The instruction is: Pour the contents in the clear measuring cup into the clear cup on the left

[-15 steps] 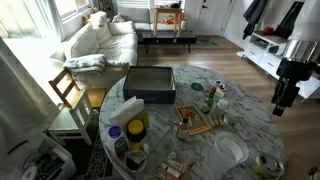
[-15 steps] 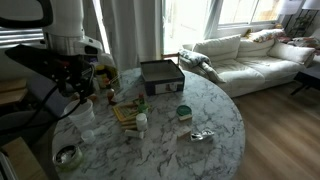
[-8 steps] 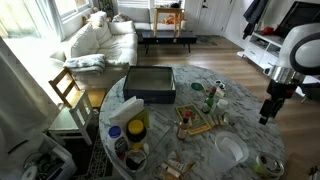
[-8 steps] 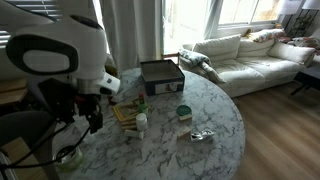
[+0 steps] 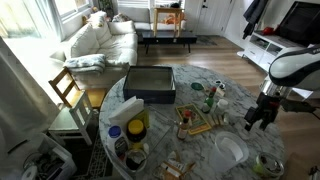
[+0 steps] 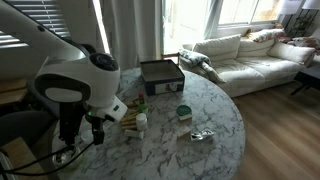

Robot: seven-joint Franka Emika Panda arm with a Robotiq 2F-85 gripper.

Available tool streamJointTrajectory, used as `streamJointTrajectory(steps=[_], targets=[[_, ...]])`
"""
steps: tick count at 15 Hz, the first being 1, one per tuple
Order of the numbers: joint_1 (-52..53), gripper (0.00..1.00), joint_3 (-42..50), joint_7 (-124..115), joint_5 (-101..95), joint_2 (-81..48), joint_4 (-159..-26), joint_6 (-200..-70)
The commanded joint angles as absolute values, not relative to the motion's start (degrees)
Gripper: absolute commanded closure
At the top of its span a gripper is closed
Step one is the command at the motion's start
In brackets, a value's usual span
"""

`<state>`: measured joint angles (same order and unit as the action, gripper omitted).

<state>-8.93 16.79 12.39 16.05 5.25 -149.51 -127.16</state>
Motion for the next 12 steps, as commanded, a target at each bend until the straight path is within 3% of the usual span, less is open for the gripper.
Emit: streamJointTrajectory(steps=[1, 12], targets=[[-10.1, 0.00, 15.6, 12.4, 16.3, 5.2, -149.4, -127.0], [-13.0, 0.00, 15.7, 6.9, 36.8, -5.3, -145.5, -127.1]])
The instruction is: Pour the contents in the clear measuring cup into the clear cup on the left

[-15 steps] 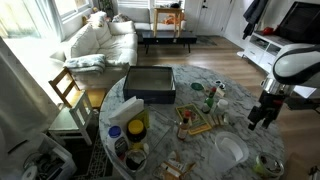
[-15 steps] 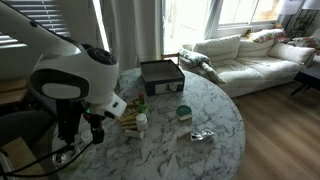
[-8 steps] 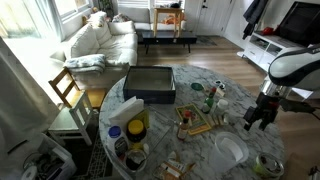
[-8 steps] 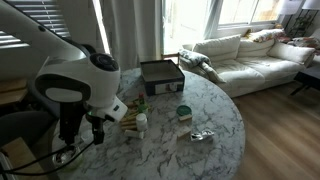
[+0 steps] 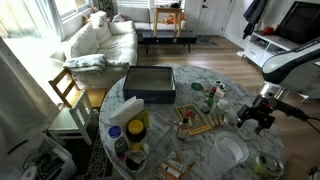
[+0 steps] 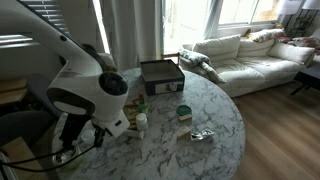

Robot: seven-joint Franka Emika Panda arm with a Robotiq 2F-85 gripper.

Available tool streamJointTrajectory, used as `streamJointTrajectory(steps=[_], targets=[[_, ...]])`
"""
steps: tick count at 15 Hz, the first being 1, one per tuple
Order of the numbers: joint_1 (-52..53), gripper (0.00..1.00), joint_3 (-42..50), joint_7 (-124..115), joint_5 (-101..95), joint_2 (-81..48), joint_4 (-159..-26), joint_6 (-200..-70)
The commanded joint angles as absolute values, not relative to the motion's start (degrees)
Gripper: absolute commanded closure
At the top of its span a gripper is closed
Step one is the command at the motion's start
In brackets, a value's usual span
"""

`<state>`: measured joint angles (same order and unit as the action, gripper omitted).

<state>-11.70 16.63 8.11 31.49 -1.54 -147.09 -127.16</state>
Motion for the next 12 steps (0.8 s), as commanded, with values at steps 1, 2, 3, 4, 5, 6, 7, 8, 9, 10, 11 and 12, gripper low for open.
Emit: streamJointTrajectory(steps=[1, 2, 3, 4, 5, 6, 7, 8, 9, 10, 11, 12], targets=[[-13.3, 0.00, 15.6, 7.0, 38.6, -6.2, -145.2, -126.8], [-13.6, 0.00, 15.5, 7.5, 40.6, -7.1, -145.1, -126.7], [-13.8, 0.00, 15.4, 7.7, 42.5, -7.8, -144.9, -126.7], [-14.1, 0.00, 15.3, 8.2, 44.2, -8.3, -144.7, -126.7], [-14.4, 0.00, 15.2, 8.7, 45.8, -9.0, -144.5, -126.6], [-14.8, 0.00, 15.2, 9.5, 47.4, -10.0, -144.1, -126.1], [-15.1, 0.00, 15.2, 9.7, 48.7, -11.1, -143.7, -126.2], [-15.4, 0.00, 15.2, 9.7, 50.0, -11.8, -143.5, -125.9], [-15.7, 0.00, 15.2, 9.9, 51.2, -12.5, -143.3, -125.3], [-16.0, 0.00, 15.2, 9.8, 51.8, -13.2, -143.0, -124.6], [-16.2, 0.00, 15.2, 9.5, 52.2, -13.8, -142.6, -123.7], [-16.4, 0.00, 15.2, 9.3, 52.1, -14.5, -142.3, -123.0]])
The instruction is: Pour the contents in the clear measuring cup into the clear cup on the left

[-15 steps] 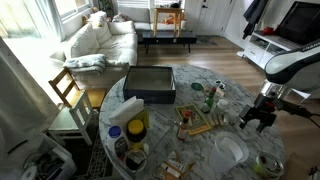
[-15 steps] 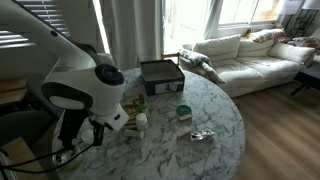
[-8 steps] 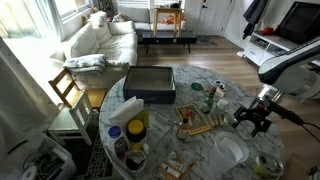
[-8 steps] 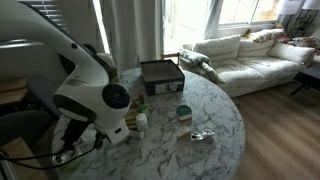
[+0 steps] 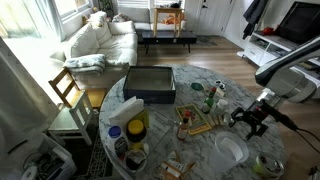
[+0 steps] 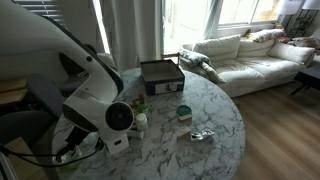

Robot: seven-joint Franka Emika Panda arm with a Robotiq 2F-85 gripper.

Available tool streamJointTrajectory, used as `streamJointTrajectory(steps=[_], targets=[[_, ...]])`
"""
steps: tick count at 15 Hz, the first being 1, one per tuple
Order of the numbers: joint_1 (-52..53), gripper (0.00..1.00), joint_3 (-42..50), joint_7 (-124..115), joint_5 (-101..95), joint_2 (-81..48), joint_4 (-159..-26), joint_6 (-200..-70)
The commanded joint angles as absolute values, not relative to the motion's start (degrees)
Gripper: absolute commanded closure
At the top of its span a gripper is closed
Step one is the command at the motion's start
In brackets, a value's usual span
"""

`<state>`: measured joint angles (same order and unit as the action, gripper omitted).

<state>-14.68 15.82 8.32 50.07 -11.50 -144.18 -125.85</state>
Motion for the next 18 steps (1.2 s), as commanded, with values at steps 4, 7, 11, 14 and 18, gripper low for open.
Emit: streamJointTrajectory(steps=[4, 7, 11, 14, 18], targets=[[-17.0, 0.00, 15.1, 8.6, 51.2, -16.9, -141.0, -118.0], [-17.3, 0.02, 15.2, 8.5, 50.9, -18.6, -139.9, -114.8], [-17.3, 0.07, 15.1, 8.3, 50.6, -20.5, -138.4, -111.3], [-17.2, 0.09, 15.2, 8.1, 49.8, -21.7, -137.4, -109.5], [-17.0, 0.00, 15.5, 6.9, 47.3, -22.9, -136.9, -107.7]])
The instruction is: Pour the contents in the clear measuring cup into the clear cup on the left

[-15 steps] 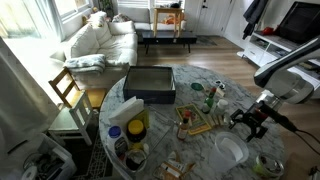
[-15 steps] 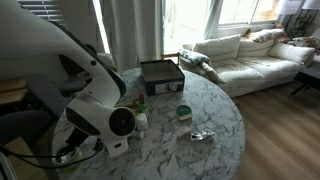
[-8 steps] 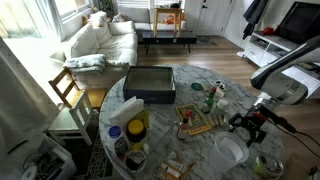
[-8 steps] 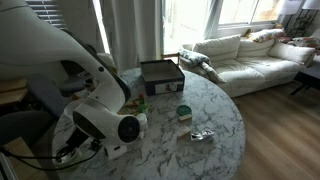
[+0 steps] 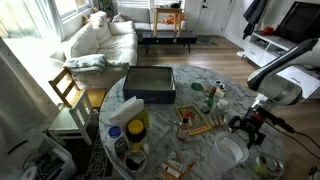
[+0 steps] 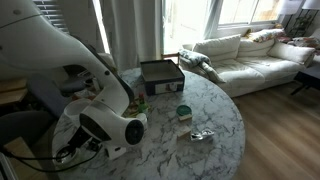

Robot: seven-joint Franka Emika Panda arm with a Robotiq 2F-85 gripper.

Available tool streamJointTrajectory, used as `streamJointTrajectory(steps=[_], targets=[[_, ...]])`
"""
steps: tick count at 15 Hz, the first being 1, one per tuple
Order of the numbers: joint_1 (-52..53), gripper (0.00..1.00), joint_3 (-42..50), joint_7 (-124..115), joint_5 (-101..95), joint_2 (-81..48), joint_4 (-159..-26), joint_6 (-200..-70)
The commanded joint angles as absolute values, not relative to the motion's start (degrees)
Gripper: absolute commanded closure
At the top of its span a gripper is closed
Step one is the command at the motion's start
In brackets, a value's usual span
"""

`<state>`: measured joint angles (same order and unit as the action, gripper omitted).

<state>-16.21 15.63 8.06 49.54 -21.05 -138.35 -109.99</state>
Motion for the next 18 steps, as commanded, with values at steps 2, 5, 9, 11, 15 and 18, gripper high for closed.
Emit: streamJointTrajectory(steps=[2, 5, 9, 11, 15, 18], targets=[[-16.9, 0.00, 15.4, 7.0, 47.0, -23.3, -136.7, -108.2], [-17.4, 0.00, 14.7, 10.3, 48.4, -23.5, -136.1, -108.6], [-17.5, 0.09, 13.9, 13.0, 48.5, -23.7, -134.9, -107.9], [-17.6, 0.22, 13.5, 14.2, 48.8, -23.9, -134.4, -107.3], [-18.0, 0.26, 12.8, 17.3, 49.8, -24.6, -134.0, -106.0], [-18.3, 0.27, 12.7, 19.4, 49.7, -25.3, -133.9, -105.1]])
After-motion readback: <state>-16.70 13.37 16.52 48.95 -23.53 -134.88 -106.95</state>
